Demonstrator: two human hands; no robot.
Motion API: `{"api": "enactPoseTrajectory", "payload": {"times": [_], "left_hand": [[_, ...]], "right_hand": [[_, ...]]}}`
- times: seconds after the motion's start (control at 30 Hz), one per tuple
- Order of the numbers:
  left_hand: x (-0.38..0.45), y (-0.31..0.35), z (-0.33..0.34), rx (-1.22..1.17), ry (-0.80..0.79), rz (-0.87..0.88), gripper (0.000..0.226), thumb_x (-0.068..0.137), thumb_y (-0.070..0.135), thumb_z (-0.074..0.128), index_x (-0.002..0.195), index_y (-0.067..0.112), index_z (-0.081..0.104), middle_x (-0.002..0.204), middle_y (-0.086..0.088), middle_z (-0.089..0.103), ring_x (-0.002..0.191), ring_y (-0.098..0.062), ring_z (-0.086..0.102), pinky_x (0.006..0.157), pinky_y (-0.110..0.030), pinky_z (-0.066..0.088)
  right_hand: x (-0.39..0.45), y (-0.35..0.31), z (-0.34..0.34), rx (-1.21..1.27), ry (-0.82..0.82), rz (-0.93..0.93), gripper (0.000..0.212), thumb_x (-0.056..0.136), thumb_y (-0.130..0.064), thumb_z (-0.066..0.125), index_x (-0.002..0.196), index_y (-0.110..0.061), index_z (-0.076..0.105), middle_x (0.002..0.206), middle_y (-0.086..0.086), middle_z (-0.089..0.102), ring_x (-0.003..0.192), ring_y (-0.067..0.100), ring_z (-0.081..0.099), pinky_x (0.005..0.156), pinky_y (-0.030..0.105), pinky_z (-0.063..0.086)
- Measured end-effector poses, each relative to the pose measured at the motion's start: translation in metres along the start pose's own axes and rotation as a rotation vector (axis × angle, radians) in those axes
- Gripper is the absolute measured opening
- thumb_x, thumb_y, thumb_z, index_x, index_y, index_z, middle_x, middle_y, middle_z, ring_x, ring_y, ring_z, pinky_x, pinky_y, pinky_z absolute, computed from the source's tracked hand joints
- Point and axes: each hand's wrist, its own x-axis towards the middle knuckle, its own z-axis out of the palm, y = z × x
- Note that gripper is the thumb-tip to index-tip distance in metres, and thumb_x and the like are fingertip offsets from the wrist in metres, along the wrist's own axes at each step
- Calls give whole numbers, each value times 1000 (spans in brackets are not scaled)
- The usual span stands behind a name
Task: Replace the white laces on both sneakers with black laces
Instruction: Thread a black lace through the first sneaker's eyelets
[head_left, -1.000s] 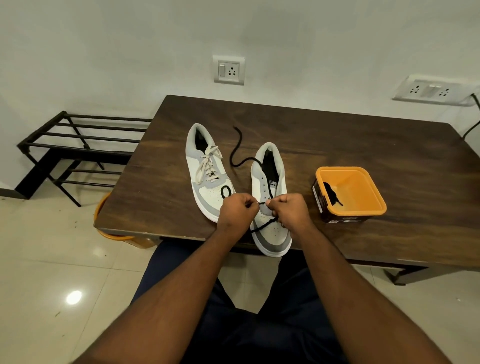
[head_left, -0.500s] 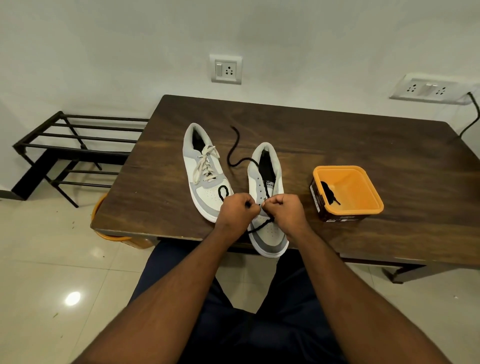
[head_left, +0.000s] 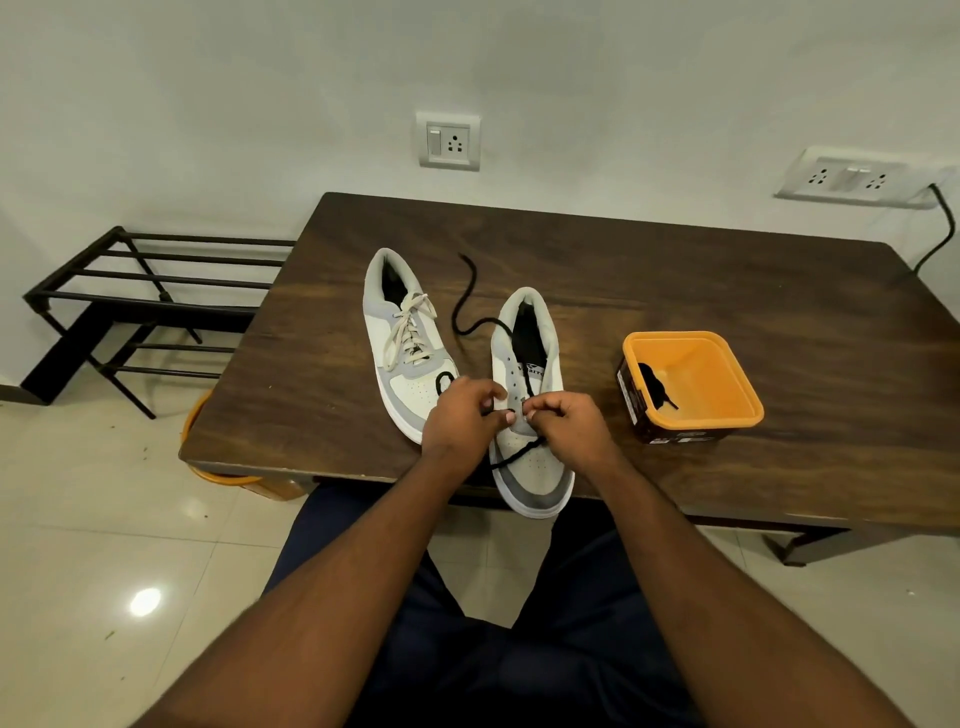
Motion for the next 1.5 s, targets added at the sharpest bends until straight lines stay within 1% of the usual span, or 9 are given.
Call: {"api": "enactPoseTrajectory", "payload": {"times": [0.1,0.2,0.43,0.6,0.83,1.17,1.33,1.43,1.5], "left_hand": [[9,11,-11,50,-82,95,70,78,20,80,137,30,43,118,1,54,104,-18,57,85,-38,51],[21,23,-20,279,-250,179,98,81,19,77,149,49,14,132,-2,42,106,-21,55,86,-43,53],[33,21,-22,313,-306,181,62,70,23,85,120,25,48,125,-4,47,108,-25,53,89,-41,49],[28,18,-16,250,-298,194,76,57,26,93,115,18,44,122,-6,52,107,-26,52,91,-42,48],[24,23,-9,320,-244,234,75,62,28,91,118,12,43,121,-11,50,110,-30,49,91,-37,40],[25,25,-11,305,-250,166,70,67,48,84,115,20,42,122,-4,50,109,-25,53,93,-42,48],[14,24,4,192,5,117,53,74,51,76,99,22,39,106,-2,54,95,-23,54,78,-36,45],[11,20,15,121,110,88,52,73,47,76,102,20,43,102,-1,54,99,-25,53,88,-41,44],[12,18,22,197,120,98,54,75,50,72,111,20,45,118,-4,53,120,-29,48,106,-46,34]], "right_hand": [[8,3,-5,-48,-27,7,27,89,0,57,109,-7,73,96,-5,70,87,10,64,83,29,52],[17,3,-10,-80,-133,10,20,88,-6,66,107,-5,73,103,6,73,92,13,63,88,34,51],[27,-22,-18,-393,-297,-88,13,88,-7,62,79,-12,70,81,8,70,76,17,61,71,35,49],[25,-47,-27,-1080,-357,-342,14,97,-28,46,105,-20,54,102,3,64,92,26,62,69,34,44],[29,-80,-35,-1488,-450,-471,21,97,-26,49,118,-20,52,111,1,58,96,24,63,68,38,48],[93,-112,-106,-1123,181,-348,19,96,-14,47,114,-11,53,120,14,50,100,42,60,78,45,46],[71,-78,-74,-872,-44,-331,44,98,-21,46,141,-24,42,134,9,56,118,33,56,91,40,45],[55,-58,-60,-797,-206,-387,46,95,-22,55,140,-28,47,130,5,53,117,24,53,91,34,44],[47,-49,-56,-871,-251,-408,39,93,-28,59,132,-28,57,141,3,41,128,24,39,100,37,41]]}}
